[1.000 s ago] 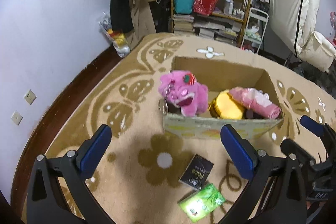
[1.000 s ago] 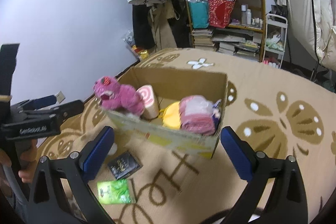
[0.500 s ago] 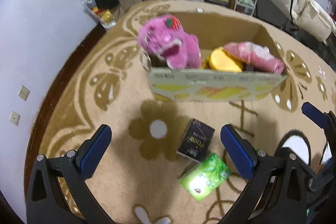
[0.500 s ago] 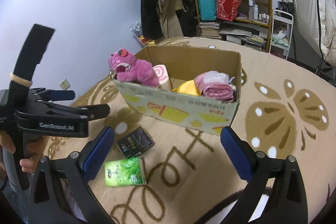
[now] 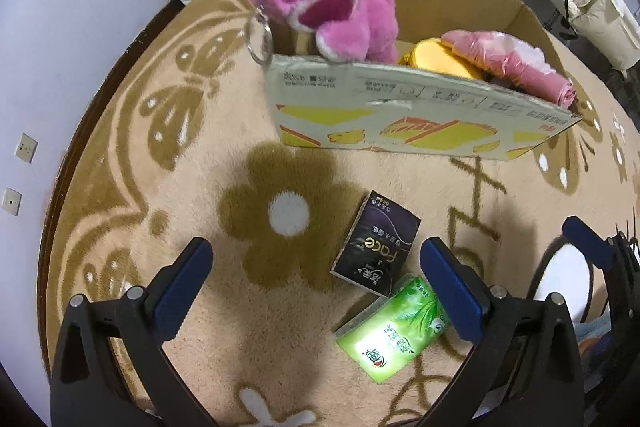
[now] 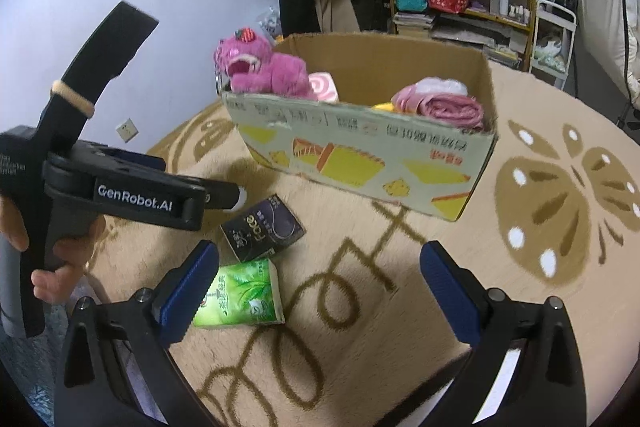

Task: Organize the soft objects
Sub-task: 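Move both tools down toward the black and green tissue packs, then grasp the black Face tissue pack with the left tool while the right tool grasps the green pack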

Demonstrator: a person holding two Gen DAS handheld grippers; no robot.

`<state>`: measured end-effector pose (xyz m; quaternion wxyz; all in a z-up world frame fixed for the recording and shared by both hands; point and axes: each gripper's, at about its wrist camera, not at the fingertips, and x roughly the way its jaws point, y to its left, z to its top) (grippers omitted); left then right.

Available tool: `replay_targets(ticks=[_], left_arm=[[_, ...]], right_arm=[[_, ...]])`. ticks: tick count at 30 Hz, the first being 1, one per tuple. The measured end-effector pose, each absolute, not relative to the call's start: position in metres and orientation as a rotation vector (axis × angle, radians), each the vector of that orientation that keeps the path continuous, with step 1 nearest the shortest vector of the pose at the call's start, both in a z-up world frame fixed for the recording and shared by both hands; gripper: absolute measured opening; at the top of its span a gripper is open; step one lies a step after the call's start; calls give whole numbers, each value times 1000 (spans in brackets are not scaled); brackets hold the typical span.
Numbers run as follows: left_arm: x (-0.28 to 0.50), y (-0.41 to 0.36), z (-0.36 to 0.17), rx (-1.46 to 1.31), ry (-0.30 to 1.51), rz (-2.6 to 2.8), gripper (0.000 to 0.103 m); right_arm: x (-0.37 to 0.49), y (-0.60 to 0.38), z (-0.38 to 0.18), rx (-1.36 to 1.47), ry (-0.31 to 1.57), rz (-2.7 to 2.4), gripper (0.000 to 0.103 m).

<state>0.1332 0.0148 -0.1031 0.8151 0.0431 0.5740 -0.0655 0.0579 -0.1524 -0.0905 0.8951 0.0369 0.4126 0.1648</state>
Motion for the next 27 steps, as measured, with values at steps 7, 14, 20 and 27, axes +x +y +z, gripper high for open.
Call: replay_targets(ticks=[7,14,20,27], left_arm=[[141,7,-121,105,1274,-177,102],[151,1,-148,96,1352,-216,102],[158,-6,-165,94,1391,-250,102],[162,-18,-178,149,1405,-252,101]], right_arm=[[60,-138,-104,58,895,383,103],[60,-122,-116,31,916,434,100],[59,-106,-126,4,935,479,100],[62,-98,-138,6,965,512,100]])
